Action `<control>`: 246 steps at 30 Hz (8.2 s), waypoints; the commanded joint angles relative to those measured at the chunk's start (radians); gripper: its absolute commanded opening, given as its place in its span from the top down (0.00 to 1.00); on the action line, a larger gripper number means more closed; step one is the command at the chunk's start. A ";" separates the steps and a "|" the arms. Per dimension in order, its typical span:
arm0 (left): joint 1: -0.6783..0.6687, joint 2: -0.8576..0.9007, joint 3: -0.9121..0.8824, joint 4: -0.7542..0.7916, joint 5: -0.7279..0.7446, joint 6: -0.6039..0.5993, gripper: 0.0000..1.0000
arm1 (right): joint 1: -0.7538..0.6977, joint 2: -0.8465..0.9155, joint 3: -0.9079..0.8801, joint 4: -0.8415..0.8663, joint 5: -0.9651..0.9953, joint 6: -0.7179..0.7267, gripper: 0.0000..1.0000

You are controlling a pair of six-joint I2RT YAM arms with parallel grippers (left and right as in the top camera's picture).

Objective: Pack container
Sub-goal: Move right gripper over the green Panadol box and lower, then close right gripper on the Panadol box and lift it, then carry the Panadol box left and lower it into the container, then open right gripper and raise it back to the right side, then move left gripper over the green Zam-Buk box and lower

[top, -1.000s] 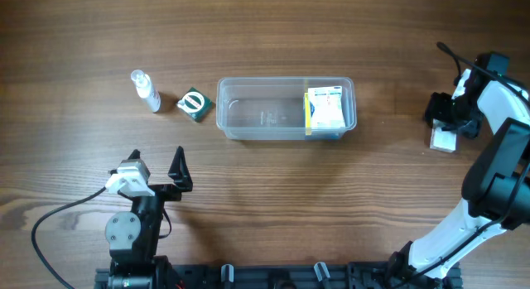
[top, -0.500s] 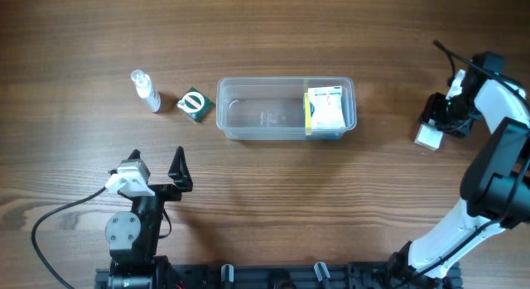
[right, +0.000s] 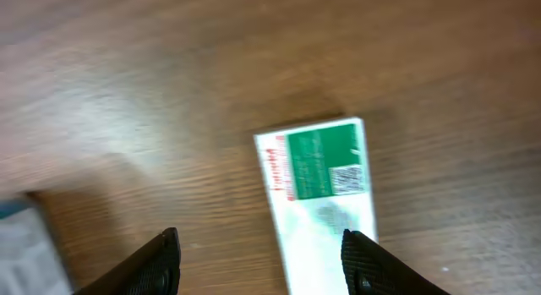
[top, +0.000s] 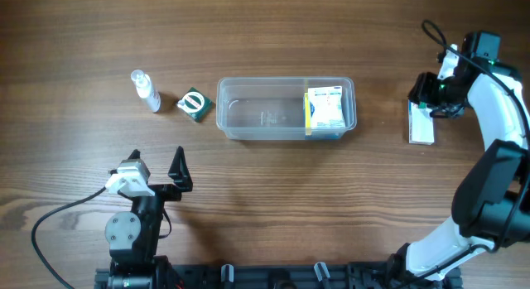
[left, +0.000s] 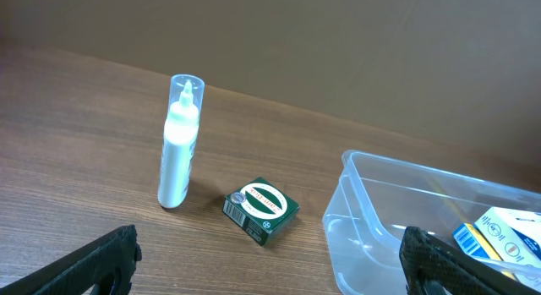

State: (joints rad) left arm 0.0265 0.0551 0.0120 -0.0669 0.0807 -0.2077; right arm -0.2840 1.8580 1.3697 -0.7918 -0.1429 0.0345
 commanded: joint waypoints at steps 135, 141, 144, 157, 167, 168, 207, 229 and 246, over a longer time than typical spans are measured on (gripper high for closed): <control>0.006 0.000 -0.006 -0.001 0.013 -0.009 0.00 | 0.795 -0.008 0.257 -0.116 -0.034 -0.348 0.59; 0.006 0.000 -0.006 -0.001 0.012 -0.009 0.00 | 0.802 0.048 0.257 -0.097 0.003 -0.397 0.60; 0.006 0.000 -0.006 -0.001 0.013 -0.009 0.00 | 0.803 0.063 0.257 -0.093 0.003 -0.471 0.53; 0.006 0.000 -0.006 -0.001 0.013 -0.009 0.00 | 0.814 0.069 0.257 -0.095 -0.039 -0.909 0.41; 0.006 0.000 -0.006 -0.001 0.013 -0.009 0.00 | 0.816 0.068 0.261 -0.084 -0.130 -0.630 0.24; 0.006 0.000 -0.006 -0.001 0.013 -0.009 0.00 | 0.816 0.068 0.266 -0.086 -0.129 -0.567 0.21; 0.006 0.004 -0.003 0.025 0.013 -0.060 0.00 | 0.086 -0.179 0.298 -0.166 -0.003 0.126 0.00; 0.006 0.855 0.759 -0.467 0.140 0.105 0.00 | 0.086 -0.179 0.298 -0.166 -0.003 0.126 0.00; 0.004 1.305 0.899 -0.372 0.192 0.414 0.00 | 0.086 -0.179 0.298 -0.166 -0.003 0.126 0.00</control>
State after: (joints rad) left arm 0.0265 1.3350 0.8879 -0.4961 0.2417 0.1123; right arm -0.2008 1.6783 1.6630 -0.9577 -0.1524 0.1463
